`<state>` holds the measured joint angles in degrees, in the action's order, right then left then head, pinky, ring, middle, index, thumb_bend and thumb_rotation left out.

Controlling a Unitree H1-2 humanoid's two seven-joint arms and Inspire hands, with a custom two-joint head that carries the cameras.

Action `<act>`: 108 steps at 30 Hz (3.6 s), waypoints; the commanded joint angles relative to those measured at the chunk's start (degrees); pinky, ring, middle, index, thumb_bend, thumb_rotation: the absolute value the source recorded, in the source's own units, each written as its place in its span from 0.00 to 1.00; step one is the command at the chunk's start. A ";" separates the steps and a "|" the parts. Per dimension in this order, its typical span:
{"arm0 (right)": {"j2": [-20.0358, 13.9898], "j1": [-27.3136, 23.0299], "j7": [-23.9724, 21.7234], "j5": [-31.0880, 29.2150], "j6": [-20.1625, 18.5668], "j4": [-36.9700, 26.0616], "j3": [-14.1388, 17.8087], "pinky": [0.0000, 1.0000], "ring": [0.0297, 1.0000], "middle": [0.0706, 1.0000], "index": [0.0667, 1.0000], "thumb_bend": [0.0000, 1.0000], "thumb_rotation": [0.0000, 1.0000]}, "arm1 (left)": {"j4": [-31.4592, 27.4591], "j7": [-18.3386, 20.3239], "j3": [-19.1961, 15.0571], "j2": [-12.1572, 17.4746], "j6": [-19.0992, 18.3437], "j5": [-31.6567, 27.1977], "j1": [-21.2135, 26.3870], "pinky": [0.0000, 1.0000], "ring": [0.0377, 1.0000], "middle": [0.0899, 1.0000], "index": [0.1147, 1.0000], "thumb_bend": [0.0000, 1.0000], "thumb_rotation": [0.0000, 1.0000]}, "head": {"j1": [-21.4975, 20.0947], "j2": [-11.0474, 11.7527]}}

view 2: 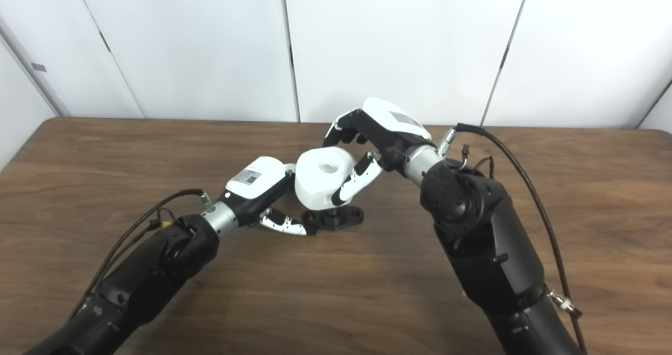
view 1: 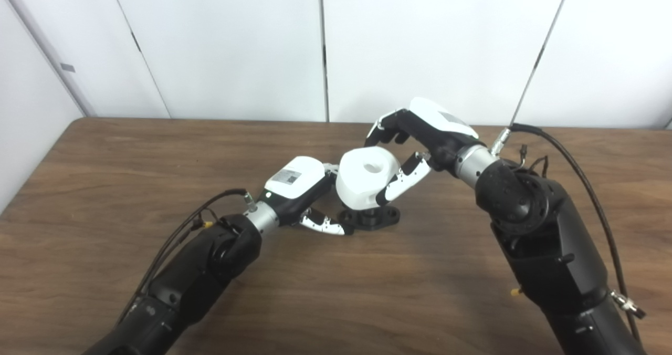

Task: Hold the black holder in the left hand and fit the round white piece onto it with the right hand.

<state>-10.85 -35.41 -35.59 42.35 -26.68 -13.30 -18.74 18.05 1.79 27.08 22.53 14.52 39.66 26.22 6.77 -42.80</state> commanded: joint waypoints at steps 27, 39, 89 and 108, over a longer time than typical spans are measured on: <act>-1.56 -2.55 3.51 0.61 0.85 2.15 1.00 0.64 0.70 0.69 0.44 0.52 0.13 | 1.47 2.06 0.29 0.91 -2.21 2.33 -1.98 0.62 0.77 0.78 0.41 0.52 0.07 | 0.21 -0.32; -1.48 -1.35 4.93 0.17 1.80 3.57 -1.81 0.69 0.74 0.68 0.44 0.52 0.13 | 1.51 1.98 0.24 0.72 -2.16 2.42 -1.93 0.61 0.77 0.77 0.41 0.52 0.07 | 0.27 -0.35; -0.66 -0.28 6.77 -0.36 1.56 10.32 -6.66 0.72 0.78 0.69 0.45 0.52 0.13 | 0.74 2.77 -0.07 0.74 -2.39 2.32 -2.31 0.61 0.76 0.77 0.41 0.52 0.07 | 0.52 -0.85; -3.64 -2.35 0.18 -0.75 0.71 6.14 -9.00 0.68 0.84 0.91 0.96 0.93 0.27 | 0.75 3.25 -0.14 0.73 -2.86 2.30 -2.16 0.62 0.77 0.78 0.41 0.52 0.07 | 0.37 -0.54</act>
<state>-14.42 -35.06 -35.66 41.29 -26.26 -5.40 -28.05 17.46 1.19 26.20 22.17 13.95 40.57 25.40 7.12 -43.33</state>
